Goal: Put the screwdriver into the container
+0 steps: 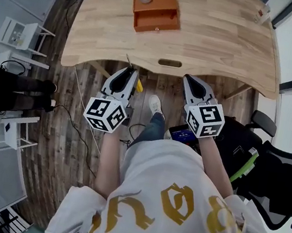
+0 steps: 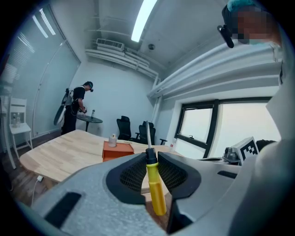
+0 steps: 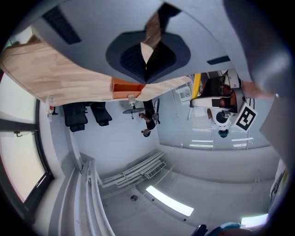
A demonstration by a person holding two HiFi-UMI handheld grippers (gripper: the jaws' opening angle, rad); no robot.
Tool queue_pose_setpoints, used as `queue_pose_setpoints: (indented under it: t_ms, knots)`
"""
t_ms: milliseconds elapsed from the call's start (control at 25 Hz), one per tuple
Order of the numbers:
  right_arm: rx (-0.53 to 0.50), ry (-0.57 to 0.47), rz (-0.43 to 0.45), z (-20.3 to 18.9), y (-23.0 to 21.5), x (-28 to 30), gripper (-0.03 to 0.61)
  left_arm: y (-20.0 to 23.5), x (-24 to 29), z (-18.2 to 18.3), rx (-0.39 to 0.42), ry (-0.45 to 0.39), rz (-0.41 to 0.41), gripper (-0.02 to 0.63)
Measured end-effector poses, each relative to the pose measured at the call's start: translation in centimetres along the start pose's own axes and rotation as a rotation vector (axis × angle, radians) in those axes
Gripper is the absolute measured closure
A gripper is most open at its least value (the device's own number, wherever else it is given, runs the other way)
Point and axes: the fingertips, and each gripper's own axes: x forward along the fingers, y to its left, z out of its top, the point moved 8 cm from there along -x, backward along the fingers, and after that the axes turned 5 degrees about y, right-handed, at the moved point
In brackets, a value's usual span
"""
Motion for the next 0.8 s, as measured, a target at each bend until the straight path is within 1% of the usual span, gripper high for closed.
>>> queue_pose_setpoints:
  t_ms: [160, 360, 600, 800]
  knots:
    - [0.001, 0.01, -0.009, 0.3, -0.9, 2.5, 0.568, 2.2, 2.3, 0.5, -0.01, -0.008, -0.005, 0.535]
    - [0.017, 0.048, -0.025, 1.1, -2.8, 7.6, 0.568, 6.1, 7.0, 2.2, -0.017, -0.001, -0.026, 0.535]
    - [-0.005, 0.042, -0.054, 5.6, -4.9, 15.2, 0.568, 12.2, 13.3, 5.7, -0.023, 0.025, -0.058, 0.535]
    - [0.014, 0.053, -0.089, 8.3, -6.8, 21.4, 0.568, 16.9, 18.7, 8.7, -0.015, 0.041, -0.1, 0.535]
